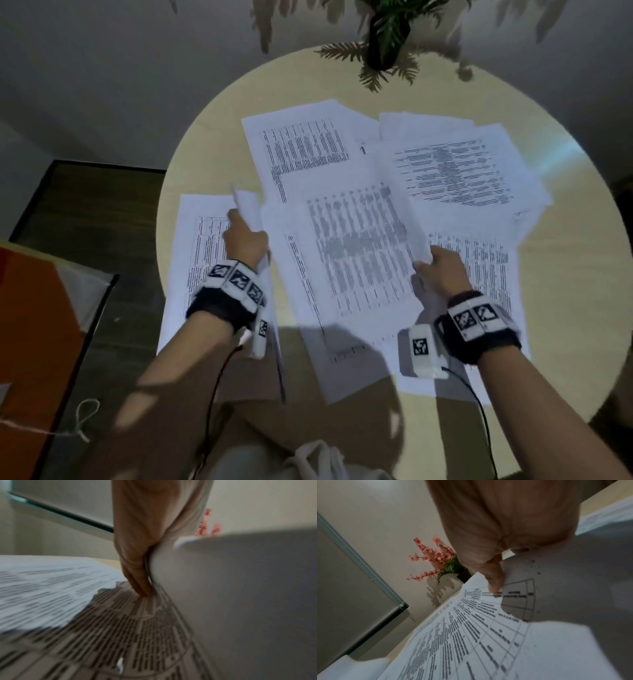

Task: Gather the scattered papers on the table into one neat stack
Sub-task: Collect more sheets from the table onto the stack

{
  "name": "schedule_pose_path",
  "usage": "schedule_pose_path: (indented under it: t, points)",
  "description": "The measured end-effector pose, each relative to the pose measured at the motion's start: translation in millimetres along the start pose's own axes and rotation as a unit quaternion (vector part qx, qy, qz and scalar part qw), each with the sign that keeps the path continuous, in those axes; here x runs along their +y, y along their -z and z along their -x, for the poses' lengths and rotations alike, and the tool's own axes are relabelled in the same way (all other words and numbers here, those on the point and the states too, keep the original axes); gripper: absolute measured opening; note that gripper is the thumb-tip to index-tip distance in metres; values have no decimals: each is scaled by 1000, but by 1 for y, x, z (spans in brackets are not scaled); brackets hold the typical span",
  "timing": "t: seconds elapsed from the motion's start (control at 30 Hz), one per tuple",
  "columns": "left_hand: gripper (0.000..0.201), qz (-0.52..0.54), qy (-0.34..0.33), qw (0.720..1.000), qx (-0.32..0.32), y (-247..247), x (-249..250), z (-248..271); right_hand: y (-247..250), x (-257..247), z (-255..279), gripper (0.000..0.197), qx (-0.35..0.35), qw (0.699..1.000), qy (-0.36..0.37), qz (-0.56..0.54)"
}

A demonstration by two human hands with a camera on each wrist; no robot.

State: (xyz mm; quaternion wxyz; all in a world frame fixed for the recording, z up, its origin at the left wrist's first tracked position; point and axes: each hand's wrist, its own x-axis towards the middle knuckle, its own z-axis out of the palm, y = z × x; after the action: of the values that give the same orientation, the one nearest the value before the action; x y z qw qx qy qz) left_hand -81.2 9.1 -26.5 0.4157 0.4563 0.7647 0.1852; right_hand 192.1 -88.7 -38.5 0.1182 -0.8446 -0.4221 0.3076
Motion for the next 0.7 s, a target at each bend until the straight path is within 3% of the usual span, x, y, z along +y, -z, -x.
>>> schedule_pose_path:
  t: [0.1,0.23,0.33,0.43,0.5,0.6,0.7]
  points:
    - [46,66,22,997,26,4,-12,1,-21,-2,21,11,-2,999,13,-52]
    - [46,108,25,992,53,-5,-16,9,-48,-24,34,43,-60,975,-48,-206]
    - [43,86,20,995,54,-10,-14,15,-45,-33,35,30,-99,973,-53,-202]
    - [42,29,-16,999,23,-16,-9,21,-15,-23,32,5,-40,969,-68,-232]
    - [44,-16,-62,998,-12,-25,-6,26,12,-1,28,4,11,962,-91,-255]
    - [52,-45,-124,991,-24,-48,-2,34,41,50,15,22,76,972,-164,-151]
    - [53,-93,-168,981,-23,-77,6,52,50,87,13,16,102,966,-233,-39]
